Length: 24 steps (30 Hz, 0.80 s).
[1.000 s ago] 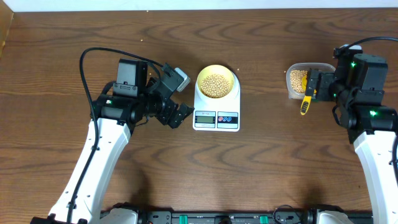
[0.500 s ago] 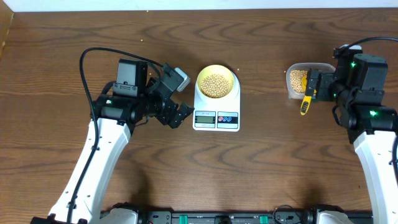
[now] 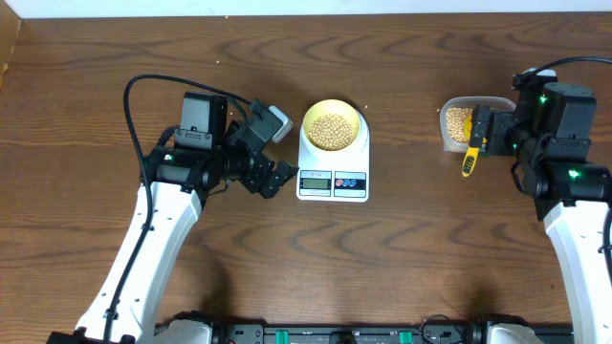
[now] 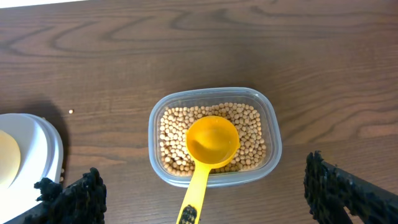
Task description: Scoop item into bowl and weigh 50g on scale
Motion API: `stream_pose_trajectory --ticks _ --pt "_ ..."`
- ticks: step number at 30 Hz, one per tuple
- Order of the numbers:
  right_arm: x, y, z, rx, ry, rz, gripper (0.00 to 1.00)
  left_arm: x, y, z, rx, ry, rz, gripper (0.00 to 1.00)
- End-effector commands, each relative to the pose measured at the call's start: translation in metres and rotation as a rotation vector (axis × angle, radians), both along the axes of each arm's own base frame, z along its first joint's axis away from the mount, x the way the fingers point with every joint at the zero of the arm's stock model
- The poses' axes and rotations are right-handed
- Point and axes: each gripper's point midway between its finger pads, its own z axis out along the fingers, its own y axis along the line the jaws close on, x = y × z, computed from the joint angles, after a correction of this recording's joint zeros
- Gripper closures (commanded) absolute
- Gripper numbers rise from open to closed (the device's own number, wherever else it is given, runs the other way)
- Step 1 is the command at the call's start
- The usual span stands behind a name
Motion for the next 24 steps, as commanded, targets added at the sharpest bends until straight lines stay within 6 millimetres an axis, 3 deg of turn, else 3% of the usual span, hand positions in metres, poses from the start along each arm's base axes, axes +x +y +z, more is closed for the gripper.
stream_pose_trajectory --ticks 1,24 --pt "0.0 0.002 0.0 -0.011 0.003 0.011 0.01 -0.002 -0.001 0.002 -0.007 -0.019 -0.013 0.1" --pt "0.0 0.002 0.0 -0.011 0.003 0.011 0.01 0.001 0.005 0.017 -0.121 -0.013 0.162 0.1"
